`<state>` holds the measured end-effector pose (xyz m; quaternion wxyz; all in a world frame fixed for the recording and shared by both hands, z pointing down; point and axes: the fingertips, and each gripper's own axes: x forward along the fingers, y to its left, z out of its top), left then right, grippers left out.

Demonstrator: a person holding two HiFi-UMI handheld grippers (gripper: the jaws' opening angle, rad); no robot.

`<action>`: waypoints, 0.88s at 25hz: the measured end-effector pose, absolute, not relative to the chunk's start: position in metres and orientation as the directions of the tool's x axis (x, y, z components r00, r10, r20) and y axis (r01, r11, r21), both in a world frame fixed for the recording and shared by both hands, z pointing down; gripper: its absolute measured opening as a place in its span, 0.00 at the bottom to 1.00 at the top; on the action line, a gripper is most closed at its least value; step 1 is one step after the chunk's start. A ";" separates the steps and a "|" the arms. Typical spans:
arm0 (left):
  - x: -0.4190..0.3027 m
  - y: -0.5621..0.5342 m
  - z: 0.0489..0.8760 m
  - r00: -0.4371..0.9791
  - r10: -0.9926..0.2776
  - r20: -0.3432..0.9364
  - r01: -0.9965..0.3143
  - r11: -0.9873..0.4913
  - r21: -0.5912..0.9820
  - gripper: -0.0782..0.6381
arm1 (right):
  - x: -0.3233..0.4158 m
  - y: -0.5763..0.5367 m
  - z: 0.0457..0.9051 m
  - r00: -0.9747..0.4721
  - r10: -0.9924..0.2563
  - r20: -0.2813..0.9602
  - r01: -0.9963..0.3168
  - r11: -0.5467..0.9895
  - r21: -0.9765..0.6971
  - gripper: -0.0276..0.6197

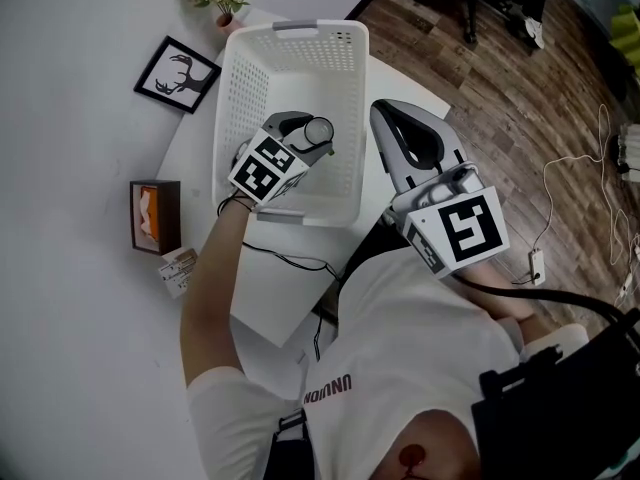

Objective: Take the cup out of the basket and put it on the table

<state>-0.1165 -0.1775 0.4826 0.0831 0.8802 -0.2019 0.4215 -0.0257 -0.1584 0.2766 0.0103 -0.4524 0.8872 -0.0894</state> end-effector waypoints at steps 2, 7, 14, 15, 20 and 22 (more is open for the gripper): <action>-0.117 -0.180 0.478 0.568 -0.303 0.765 -0.434 -0.900 -0.035 0.46 | -0.027 -0.158 0.276 -0.593 -0.803 0.062 -0.799 0.578 -0.167 0.07; -0.119 -0.187 0.463 0.582 -0.373 0.722 -0.471 -0.879 -0.074 0.46 | -0.029 -0.156 0.275 -0.602 -0.797 0.057 -0.793 0.587 -0.163 0.07; -0.126 -0.195 0.449 0.587 -0.435 0.683 -0.513 -0.852 -0.102 0.46 | -0.038 -0.158 0.274 -0.619 -0.784 0.054 -0.780 0.605 -0.159 0.07; -0.127 -0.195 0.447 0.588 -0.443 0.676 -0.518 -0.849 -0.106 0.46 | -0.039 -0.159 0.274 -0.622 -0.782 0.054 -0.778 0.608 -0.159 0.07; -0.129 -0.198 0.438 0.595 -0.484 0.642 -0.539 -0.833 -0.128 0.46 | -0.043 -0.158 0.273 -0.631 -0.774 0.051 -0.771 0.618 -0.156 0.07; -0.129 -0.199 0.434 0.599 -0.502 0.623 -0.548 -0.825 -0.138 0.46 | -0.045 -0.158 0.274 -0.632 -0.773 0.051 -0.769 0.619 -0.156 0.07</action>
